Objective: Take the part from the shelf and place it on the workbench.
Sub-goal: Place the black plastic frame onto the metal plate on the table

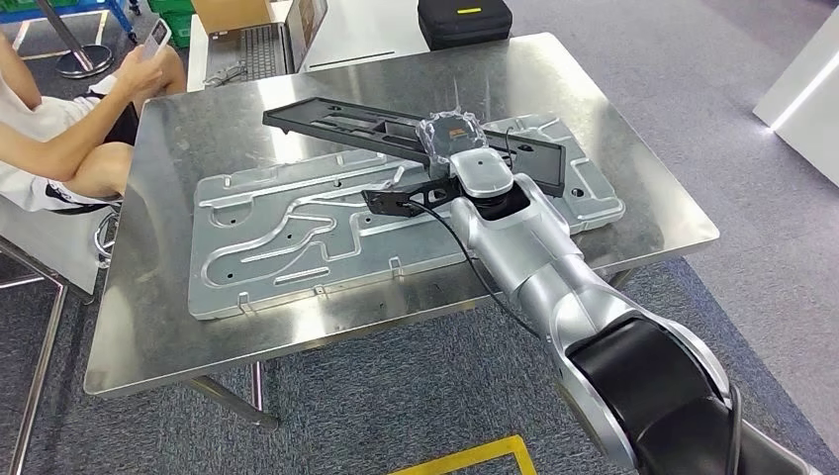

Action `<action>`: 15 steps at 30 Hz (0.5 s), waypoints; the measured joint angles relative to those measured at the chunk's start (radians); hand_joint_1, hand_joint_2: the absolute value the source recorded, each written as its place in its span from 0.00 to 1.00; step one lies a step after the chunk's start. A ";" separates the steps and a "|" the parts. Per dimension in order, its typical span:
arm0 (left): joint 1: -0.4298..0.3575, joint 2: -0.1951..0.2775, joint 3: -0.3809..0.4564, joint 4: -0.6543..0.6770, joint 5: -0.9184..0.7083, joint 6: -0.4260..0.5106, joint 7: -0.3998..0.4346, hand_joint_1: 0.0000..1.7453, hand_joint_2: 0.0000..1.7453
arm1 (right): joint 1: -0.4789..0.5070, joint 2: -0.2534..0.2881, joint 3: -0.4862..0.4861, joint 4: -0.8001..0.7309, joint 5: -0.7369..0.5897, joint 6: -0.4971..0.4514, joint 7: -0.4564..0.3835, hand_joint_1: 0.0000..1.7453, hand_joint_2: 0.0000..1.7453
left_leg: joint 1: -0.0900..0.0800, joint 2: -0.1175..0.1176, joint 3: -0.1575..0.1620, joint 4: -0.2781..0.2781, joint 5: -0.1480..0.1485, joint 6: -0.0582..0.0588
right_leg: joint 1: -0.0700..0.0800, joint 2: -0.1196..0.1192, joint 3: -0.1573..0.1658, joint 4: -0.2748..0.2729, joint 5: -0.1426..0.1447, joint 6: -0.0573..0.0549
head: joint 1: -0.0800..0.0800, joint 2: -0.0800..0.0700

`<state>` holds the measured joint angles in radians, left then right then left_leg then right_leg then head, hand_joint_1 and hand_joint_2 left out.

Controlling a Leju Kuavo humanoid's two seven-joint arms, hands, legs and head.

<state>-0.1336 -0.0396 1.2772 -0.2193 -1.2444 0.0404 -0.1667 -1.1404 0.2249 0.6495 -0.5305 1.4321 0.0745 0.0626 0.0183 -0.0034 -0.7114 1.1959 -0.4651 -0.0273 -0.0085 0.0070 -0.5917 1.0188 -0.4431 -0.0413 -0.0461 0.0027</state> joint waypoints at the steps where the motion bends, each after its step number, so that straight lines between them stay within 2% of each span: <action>1: 0.001 0.000 0.000 0.000 0.000 0.000 0.000 0.00 1.00 | 0.001 0.000 -0.002 0.000 0.000 -0.001 0.000 1.00 1.00 | 0.001 0.000 0.029 -0.068 0.036 0.000 | 0.000 0.000 0.005 0.004 -0.008 0.004 | 0.000 0.000; 2: 0.001 0.000 0.000 0.000 0.000 0.000 0.000 0.00 1.00 | 0.001 0.000 -0.005 0.001 0.000 -0.001 0.000 1.00 1.00 | -0.001 0.000 0.055 -0.128 0.058 0.003 | 0.001 0.001 0.008 0.008 -0.015 0.009 | 0.000 0.000; 3: 0.000 0.000 0.000 0.000 0.000 0.000 0.000 0.00 1.00 | 0.000 -0.001 -0.007 0.001 0.000 -0.002 0.000 1.00 1.00 | -0.002 0.000 0.071 -0.163 0.065 0.007 | 0.002 0.001 0.010 0.010 -0.020 0.014 | 0.000 0.000; 6: -0.003 0.000 0.000 0.000 0.000 0.000 0.000 0.00 1.00 | 0.002 -0.002 -0.010 0.003 0.000 -0.003 0.000 1.00 1.00 | -0.005 -0.002 0.081 -0.179 0.055 0.026 | 0.004 0.001 0.009 0.011 -0.028 0.029 | 0.000 0.000; 8: -0.002 0.000 0.000 0.000 0.000 0.000 0.001 0.00 1.00 | 0.001 -0.003 -0.012 0.003 0.000 -0.003 -0.001 1.00 1.00 | -0.001 -0.001 0.090 -0.184 0.051 0.039 | 0.003 0.000 -0.004 0.048 -0.050 0.038 | 0.001 0.000; 9: -0.001 0.000 0.000 0.000 0.000 -0.001 0.001 0.00 1.00 | 0.000 -0.003 -0.013 0.003 0.000 -0.004 -0.001 1.00 1.00 | 0.000 -0.001 0.095 -0.186 0.049 0.045 | 0.002 -0.001 -0.027 0.096 -0.072 0.041 | 0.001 0.000; 11: -0.001 0.000 0.000 0.000 0.001 -0.003 0.001 0.00 1.00 | 0.002 -0.004 -0.014 0.005 0.000 -0.004 -0.002 1.00 1.00 | -0.001 0.000 0.103 -0.184 0.040 0.055 | 0.002 -0.002 -0.102 0.231 -0.119 0.043 | 0.001 0.000; 12: -0.001 0.000 0.000 0.000 0.002 -0.004 0.001 0.00 1.00 | 0.006 -0.005 -0.015 0.007 -0.001 -0.005 -0.003 1.00 1.00 | -0.002 -0.001 0.106 -0.183 0.036 0.057 | 0.002 -0.002 -0.138 0.285 -0.129 0.043 | 0.001 0.000; 13: -0.001 0.000 0.000 0.000 0.002 -0.005 0.001 0.00 1.00 | 0.011 -0.006 -0.015 0.009 -0.001 -0.005 -0.005 1.00 1.00 | -0.003 -0.002 0.111 -0.182 0.031 0.057 | 0.002 -0.002 -0.159 0.304 -0.119 0.042 | 0.001 0.000; 14: -0.001 0.000 0.000 0.000 0.003 -0.005 0.001 0.00 1.00 | 0.015 -0.006 -0.016 0.010 -0.001 -0.006 -0.006 1.00 1.00 | -0.004 -0.003 0.117 -0.180 0.025 0.057 | 0.002 -0.002 -0.161 0.283 -0.088 0.039 | 0.001 0.000; 15: 0.000 0.000 0.000 0.000 0.003 -0.004 0.001 0.00 1.00 | 0.019 -0.007 -0.017 0.011 -0.002 -0.007 -0.008 1.00 1.00 | -0.005 -0.004 0.124 -0.178 0.018 0.056 | 0.003 -0.002 -0.144 0.226 -0.043 0.035 | 0.001 0.000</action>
<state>-0.1338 -0.0392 1.2772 -0.2193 -1.2417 0.0361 -0.1658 -1.1216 0.2180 0.6325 -0.5192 1.4303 0.0673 0.0548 0.0132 -0.0074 -0.5874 1.0174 -0.4467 0.0288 -0.0059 0.0049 -0.7359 1.2449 -0.4864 -0.0066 -0.0450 0.0027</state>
